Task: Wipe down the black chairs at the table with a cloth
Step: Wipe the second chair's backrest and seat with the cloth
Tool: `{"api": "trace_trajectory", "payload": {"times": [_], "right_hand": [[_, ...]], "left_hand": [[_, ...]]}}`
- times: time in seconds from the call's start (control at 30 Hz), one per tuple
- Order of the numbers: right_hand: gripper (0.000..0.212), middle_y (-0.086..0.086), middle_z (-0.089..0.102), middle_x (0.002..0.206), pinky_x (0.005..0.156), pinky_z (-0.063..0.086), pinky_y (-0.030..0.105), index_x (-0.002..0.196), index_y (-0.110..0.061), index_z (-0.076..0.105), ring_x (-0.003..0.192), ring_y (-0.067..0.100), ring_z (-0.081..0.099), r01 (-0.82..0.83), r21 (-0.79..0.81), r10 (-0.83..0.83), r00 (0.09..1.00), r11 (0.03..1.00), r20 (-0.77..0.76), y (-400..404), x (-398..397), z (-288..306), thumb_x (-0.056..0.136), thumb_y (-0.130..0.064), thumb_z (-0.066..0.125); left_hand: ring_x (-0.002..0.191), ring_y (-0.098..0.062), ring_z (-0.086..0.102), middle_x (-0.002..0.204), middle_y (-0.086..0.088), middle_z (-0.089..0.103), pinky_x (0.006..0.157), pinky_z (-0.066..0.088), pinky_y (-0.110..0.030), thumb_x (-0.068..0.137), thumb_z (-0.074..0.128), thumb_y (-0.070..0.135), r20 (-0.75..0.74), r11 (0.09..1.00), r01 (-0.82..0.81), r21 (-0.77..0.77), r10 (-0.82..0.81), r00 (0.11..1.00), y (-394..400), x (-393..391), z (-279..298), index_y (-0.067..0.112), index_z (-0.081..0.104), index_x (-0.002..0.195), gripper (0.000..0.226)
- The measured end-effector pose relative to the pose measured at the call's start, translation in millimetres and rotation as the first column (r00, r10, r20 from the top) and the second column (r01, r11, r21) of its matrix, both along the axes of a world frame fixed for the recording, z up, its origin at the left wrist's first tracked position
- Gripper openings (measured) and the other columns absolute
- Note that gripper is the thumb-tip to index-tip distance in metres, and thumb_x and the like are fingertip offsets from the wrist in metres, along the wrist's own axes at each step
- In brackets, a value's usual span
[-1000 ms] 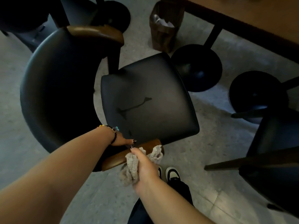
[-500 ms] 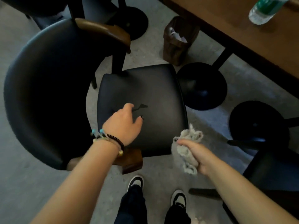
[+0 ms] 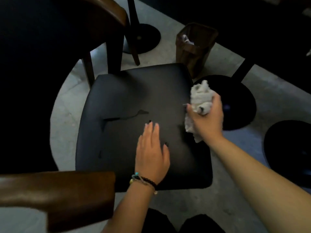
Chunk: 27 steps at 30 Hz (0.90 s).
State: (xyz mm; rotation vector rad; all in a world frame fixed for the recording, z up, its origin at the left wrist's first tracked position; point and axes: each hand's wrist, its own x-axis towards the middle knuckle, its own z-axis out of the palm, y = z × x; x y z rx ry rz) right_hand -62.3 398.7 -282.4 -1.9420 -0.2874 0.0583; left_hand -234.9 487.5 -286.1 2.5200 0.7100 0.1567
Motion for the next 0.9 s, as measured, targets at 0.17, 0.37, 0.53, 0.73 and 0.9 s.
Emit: {"api": "trace_trajectory", "payload": {"times": [0.17, 0.37, 0.53, 0.73, 0.9], "right_hand": [[0.085, 0.009, 0.037, 0.146, 0.106, 0.035, 0.032, 0.148, -0.012, 0.032, 0.132, 0.024, 0.040, -0.282, -0.323, 0.350, 0.920, 0.904, 0.175, 60, 16, -54, 0.077, -0.031, 0.075], [0.072, 0.001, 0.047, 0.133, 0.109, 0.032, 0.052, 0.140, -0.028, 0.043, 0.127, 0.026, 0.043, -0.316, -0.492, 0.527, 0.760, 0.811, 0.380, 71, 26, -78, 0.072, -0.051, 0.051], [0.054, 0.003, 0.051, 0.132, 0.096, 0.037, 0.033, 0.133, -0.026, 0.054, 0.124, 0.028, 0.046, -0.398, -0.566, 0.641, 0.694, 0.721, 0.328, 109, 58, -77, 0.080, -0.026, 0.063], [0.035, 0.007, 0.057, 0.127, 0.092, 0.040, 0.035, 0.122, -0.021, 0.060, 0.117, 0.030, 0.053, -0.340, -0.694, 0.667, 0.694, 0.635, 0.271, 146, 54, -67, 0.088, -0.030, 0.057], [0.036, -0.001, 0.062, 0.123, 0.093, 0.047, 0.036, 0.115, -0.023, 0.064, 0.119, 0.023, 0.054, -0.555, -0.680, 0.871, 0.397, 0.479, 0.289, 83, -10, -71, 0.080, -0.029, 0.059]], "left_hand": [[0.149, -0.020, 0.005, 0.161, -0.007, 0.011, 0.121, 0.011, -0.044, 0.094, 0.048, 0.033, 0.100, 0.990, -0.105, 0.097, 0.095, 0.990, 24, -4, -60, 0.008, 0.017, 0.153, 0.071], [0.149, -0.011, -0.004, 0.162, 0.003, 0.004, 0.120, 0.003, -0.040, 0.089, 0.029, 0.051, 0.189, 0.972, -0.149, 0.183, 0.114, 0.975, 30, 0, -84, 0.018, 0.012, 0.154, 0.075], [0.149, -0.012, -0.004, 0.162, 0.000, 0.006, 0.121, 0.003, -0.041, 0.088, 0.024, 0.053, 0.247, 0.962, -0.193, 0.192, 0.143, 0.958, 32, 8, -88, 0.015, 0.014, 0.153, 0.076], [0.149, -0.010, -0.006, 0.163, 0.000, 0.000, 0.120, 0.000, -0.040, 0.086, 0.026, 0.055, 0.295, 0.956, -0.248, 0.160, 0.193, 0.936, 31, 6, -90, 0.015, 0.010, 0.154, 0.080], [0.149, -0.012, 0.001, 0.163, 0.000, 0.001, 0.121, 0.001, -0.041, 0.085, 0.027, 0.053, 0.354, 0.952, -0.294, 0.089, 0.245, 0.902, 32, 5, -89, 0.016, 0.013, 0.154, 0.080]]}}
